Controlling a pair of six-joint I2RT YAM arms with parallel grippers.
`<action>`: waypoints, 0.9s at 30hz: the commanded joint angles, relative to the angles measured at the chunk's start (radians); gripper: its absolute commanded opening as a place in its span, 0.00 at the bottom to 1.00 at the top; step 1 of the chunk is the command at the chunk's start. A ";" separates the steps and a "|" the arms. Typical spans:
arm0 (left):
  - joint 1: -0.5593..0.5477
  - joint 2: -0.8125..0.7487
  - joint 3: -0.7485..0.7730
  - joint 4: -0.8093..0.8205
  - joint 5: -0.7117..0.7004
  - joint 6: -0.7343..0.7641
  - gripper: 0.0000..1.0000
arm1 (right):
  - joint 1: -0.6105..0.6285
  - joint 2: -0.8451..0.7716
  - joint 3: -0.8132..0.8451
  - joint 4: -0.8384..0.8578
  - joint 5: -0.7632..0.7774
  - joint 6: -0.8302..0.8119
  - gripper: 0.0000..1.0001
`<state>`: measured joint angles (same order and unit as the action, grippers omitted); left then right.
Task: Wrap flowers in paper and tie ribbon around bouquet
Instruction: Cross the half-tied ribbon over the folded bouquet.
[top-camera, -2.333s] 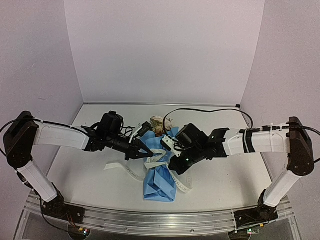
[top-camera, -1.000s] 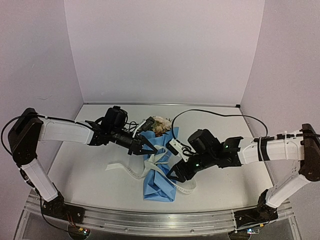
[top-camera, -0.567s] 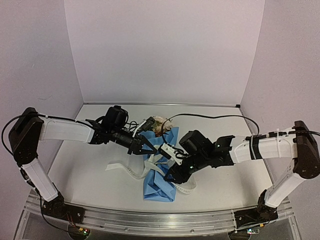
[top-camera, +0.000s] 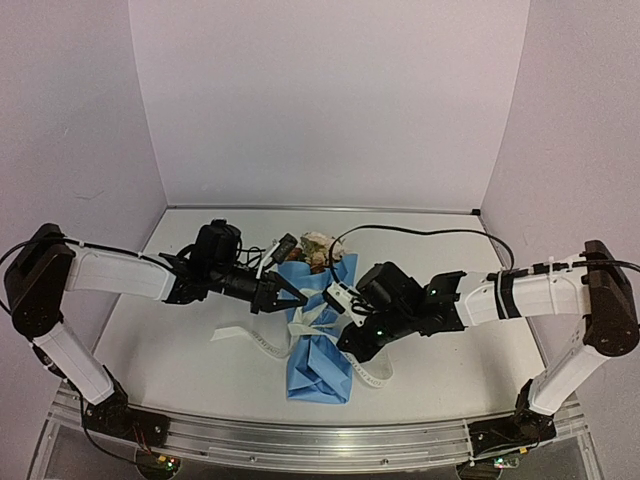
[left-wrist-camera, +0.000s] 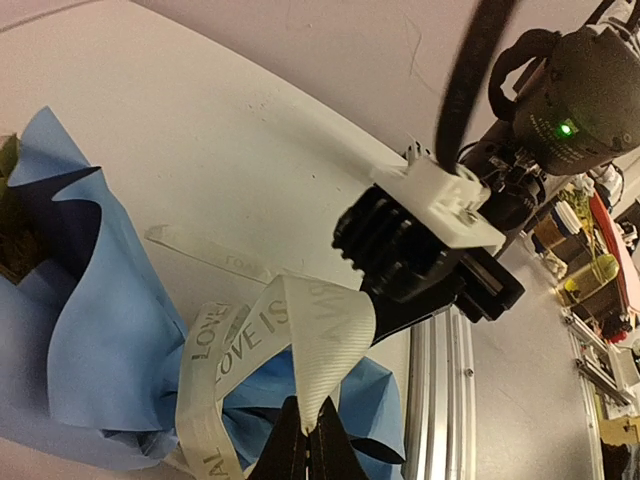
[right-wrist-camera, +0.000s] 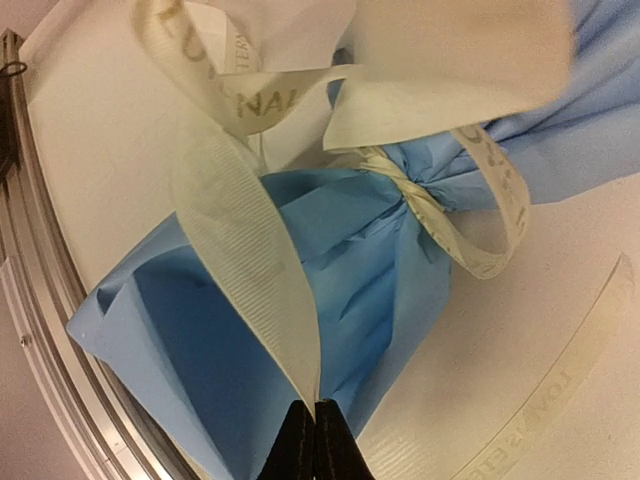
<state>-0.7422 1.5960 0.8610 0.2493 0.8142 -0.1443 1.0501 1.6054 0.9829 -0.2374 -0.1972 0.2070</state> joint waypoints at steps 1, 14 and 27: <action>0.004 -0.121 -0.106 0.253 -0.097 -0.096 0.01 | -0.025 -0.010 0.012 -0.002 0.089 0.140 0.00; -0.034 -0.185 -0.186 0.277 -0.108 -0.025 0.03 | -0.054 0.058 0.173 -0.116 -0.047 0.285 0.00; -0.082 -0.165 -0.125 0.165 -0.130 0.094 0.03 | -0.079 0.213 0.283 -0.106 -0.089 0.382 0.00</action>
<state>-0.8039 1.4292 0.6827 0.4531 0.7008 -0.1139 0.9871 1.7898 1.2334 -0.3393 -0.3059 0.5407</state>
